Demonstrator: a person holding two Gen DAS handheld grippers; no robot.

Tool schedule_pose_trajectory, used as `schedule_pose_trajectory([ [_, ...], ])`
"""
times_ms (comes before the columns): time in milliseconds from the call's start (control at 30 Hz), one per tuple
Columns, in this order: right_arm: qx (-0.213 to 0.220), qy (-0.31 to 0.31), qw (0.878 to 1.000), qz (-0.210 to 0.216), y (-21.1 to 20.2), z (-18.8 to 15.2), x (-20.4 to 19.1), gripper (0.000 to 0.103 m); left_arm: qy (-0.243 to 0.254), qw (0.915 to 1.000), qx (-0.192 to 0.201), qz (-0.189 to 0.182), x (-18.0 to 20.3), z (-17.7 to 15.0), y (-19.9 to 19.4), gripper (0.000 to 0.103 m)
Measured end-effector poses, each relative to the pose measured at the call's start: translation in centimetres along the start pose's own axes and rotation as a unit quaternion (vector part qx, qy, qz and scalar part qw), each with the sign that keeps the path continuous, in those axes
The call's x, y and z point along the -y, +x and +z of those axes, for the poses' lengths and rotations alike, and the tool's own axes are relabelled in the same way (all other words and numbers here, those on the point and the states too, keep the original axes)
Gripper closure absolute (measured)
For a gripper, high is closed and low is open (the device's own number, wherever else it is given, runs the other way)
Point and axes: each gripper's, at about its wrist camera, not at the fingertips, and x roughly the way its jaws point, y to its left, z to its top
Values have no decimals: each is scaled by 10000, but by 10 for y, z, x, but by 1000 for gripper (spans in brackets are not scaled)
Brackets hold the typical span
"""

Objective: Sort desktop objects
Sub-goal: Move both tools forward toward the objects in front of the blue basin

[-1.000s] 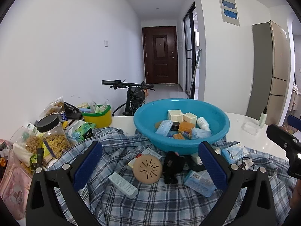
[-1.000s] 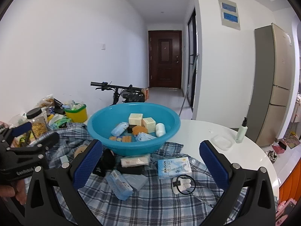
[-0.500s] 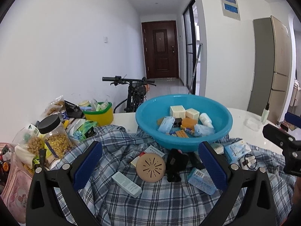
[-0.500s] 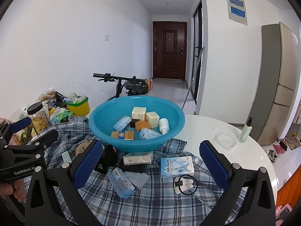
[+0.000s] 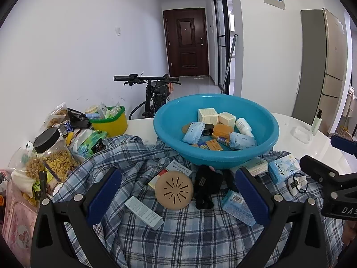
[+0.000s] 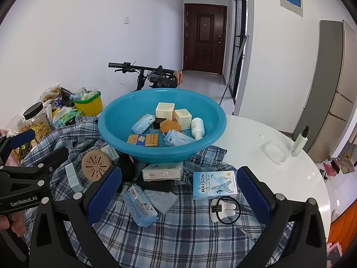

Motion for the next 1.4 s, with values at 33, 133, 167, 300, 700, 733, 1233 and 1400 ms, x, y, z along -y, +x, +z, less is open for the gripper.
schedule_pose_trajectory([
  [33, 4, -11, 10000, -2, 0, 0, 0, 0, 16, 10000, 1, -11, 0, 1, 0, 0],
  [133, -9, -48, 10000, -5, 1, 0, -2, 0, 52, 10000, -34, -53, 1, 1, 2, 0],
  [167, -13, -57, 10000, -3, 1, 0, -2, 0, 42, 9999, -70, -87, 1, 2, 4, 0],
  [300, -5, -44, 10000, 22, 2, -1, -2, 0, -21, 9995, -232, -224, 0, -3, 15, 0],
  [700, -208, 35, 9997, 109, 22, -14, 3, 8, 41, 9983, -441, -368, 4, -24, 41, 0],
  [733, -224, 53, 9996, 138, 24, -15, 4, 8, 57, 9983, -445, -376, 4, -25, 43, 0],
  [1233, -604, 171, 9978, 204, 63, -36, 14, 24, 371, 9896, -1173, -742, 24, -50, 102, 48],
  [1400, -663, 186, 9974, 230, 73, -41, 15, 24, 346, 9878, -1290, -798, 28, -52, 117, 43],
])
